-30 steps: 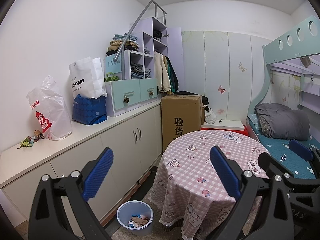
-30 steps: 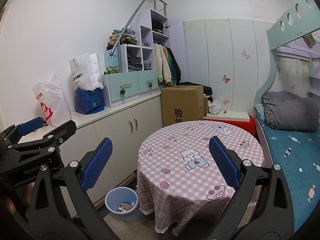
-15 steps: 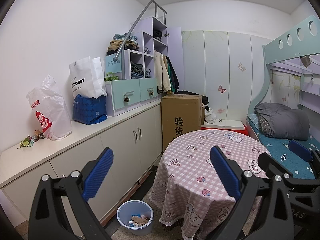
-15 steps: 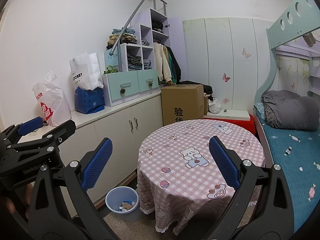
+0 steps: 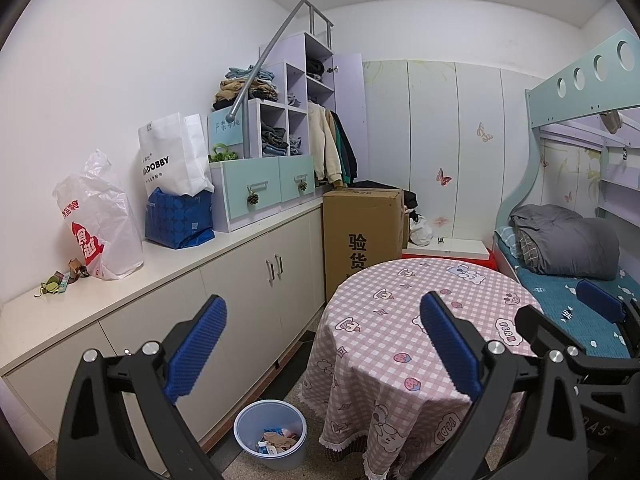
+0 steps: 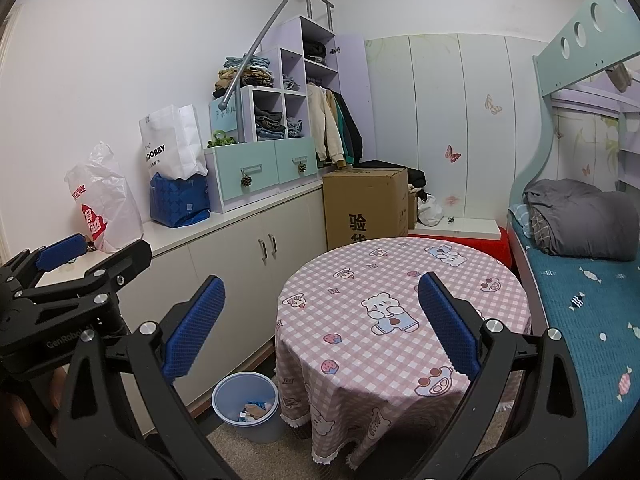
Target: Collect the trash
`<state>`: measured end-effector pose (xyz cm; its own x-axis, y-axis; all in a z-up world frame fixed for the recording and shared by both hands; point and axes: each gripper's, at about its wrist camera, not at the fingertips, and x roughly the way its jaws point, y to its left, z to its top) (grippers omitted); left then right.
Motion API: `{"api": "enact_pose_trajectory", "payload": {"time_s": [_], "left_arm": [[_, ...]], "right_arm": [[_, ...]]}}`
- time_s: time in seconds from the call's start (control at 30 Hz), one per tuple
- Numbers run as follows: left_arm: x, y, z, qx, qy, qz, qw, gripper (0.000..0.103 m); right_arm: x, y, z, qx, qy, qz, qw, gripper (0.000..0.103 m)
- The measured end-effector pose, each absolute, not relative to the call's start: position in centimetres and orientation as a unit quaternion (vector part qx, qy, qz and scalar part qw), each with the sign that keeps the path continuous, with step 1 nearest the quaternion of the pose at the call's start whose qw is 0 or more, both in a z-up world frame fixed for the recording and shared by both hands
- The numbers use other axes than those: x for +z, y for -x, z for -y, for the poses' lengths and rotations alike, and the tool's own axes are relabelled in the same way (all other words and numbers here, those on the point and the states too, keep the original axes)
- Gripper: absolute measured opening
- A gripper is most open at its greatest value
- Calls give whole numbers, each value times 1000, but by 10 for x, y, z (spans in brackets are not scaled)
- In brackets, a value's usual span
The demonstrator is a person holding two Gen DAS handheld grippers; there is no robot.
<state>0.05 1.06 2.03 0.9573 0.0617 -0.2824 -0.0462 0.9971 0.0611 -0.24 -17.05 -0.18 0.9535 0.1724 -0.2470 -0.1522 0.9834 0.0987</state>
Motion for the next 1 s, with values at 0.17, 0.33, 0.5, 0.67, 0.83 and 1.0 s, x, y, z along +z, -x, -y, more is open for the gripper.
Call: {"api": "enact_pose_trajectory", "payload": {"time_s": [0.17, 0.33, 0.5, 0.67, 0.83, 1.0], "left_arm": [[20, -1, -11, 27, -27, -143, 989, 95], [20, -1, -11, 28, -28, -144, 989, 95], [20, -1, -11, 29, -28, -143, 989, 95], [19, 0, -14, 29, -29, -143, 989, 95], [19, 0, -15, 29, -29, -143, 989, 95], [19, 0, -18, 29, -30, -144, 989, 95]], "right_arm": [[-2, 3, 170, 83, -40, -129, 987, 95], [-3, 3, 169, 83, -39, -130, 987, 95], [-3, 3, 168, 83, -39, -130, 987, 95], [-3, 3, 167, 83, -39, -130, 987, 95], [-3, 3, 167, 83, -40, -131, 987, 95], [-2, 3, 167, 83, -39, -131, 987, 95]]}}
